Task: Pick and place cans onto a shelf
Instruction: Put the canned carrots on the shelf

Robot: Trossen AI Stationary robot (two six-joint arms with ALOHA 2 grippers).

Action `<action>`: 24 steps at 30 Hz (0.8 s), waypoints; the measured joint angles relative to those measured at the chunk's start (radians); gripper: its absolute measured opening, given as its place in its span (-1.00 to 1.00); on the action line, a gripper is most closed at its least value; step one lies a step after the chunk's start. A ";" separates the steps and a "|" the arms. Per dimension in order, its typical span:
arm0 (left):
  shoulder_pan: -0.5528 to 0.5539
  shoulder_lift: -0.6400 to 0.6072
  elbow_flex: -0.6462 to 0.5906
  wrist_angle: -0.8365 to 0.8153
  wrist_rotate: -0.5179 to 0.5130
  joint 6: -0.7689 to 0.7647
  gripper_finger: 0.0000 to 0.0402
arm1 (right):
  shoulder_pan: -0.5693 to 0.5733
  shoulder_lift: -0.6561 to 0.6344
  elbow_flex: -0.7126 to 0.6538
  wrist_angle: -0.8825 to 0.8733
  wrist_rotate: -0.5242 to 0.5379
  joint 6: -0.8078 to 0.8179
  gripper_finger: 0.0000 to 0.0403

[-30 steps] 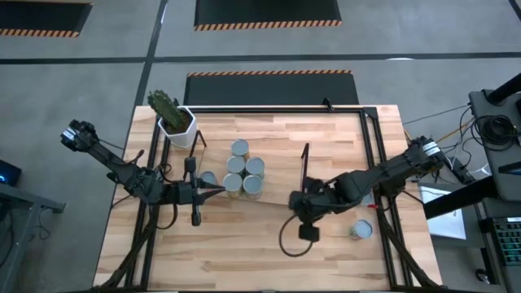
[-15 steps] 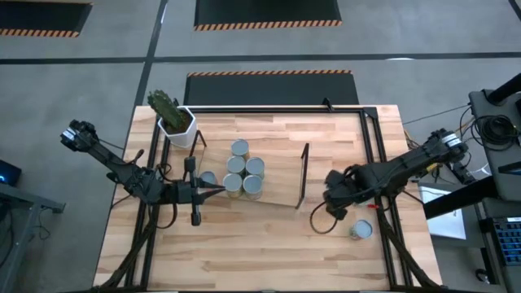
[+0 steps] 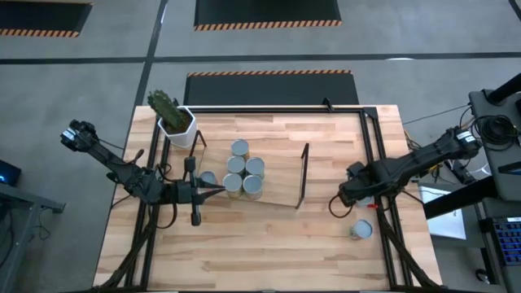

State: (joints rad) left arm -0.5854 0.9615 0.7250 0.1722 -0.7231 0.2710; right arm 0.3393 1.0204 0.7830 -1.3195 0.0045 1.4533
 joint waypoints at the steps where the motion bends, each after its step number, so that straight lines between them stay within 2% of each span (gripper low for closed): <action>1: 0.000 0.000 0.000 0.000 0.000 0.000 -1.00 | 0.000 0.003 -0.009 -0.001 -0.004 0.004 -0.62; 11: 0.000 0.000 0.000 -0.003 0.000 0.007 -1.00 | 0.000 0.036 -0.025 -0.007 -0.005 0.015 0.37; 15: 0.000 0.000 0.000 -0.003 0.000 0.008 -1.00 | 0.000 0.036 -0.048 -0.006 -0.004 0.037 0.68; 18: 0.000 0.000 0.000 -0.003 0.000 0.008 -1.00 | 0.000 0.043 -0.048 -0.007 -0.002 0.042 0.81; 24: 0.000 0.000 0.000 -0.002 0.000 0.008 -1.00 | 0.000 0.043 -0.049 -0.007 -0.002 0.047 0.83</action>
State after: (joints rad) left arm -0.5854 0.9615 0.7250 0.1699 -0.7227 0.2790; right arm 0.3393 1.0637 0.7339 -1.3268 0.0021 1.5004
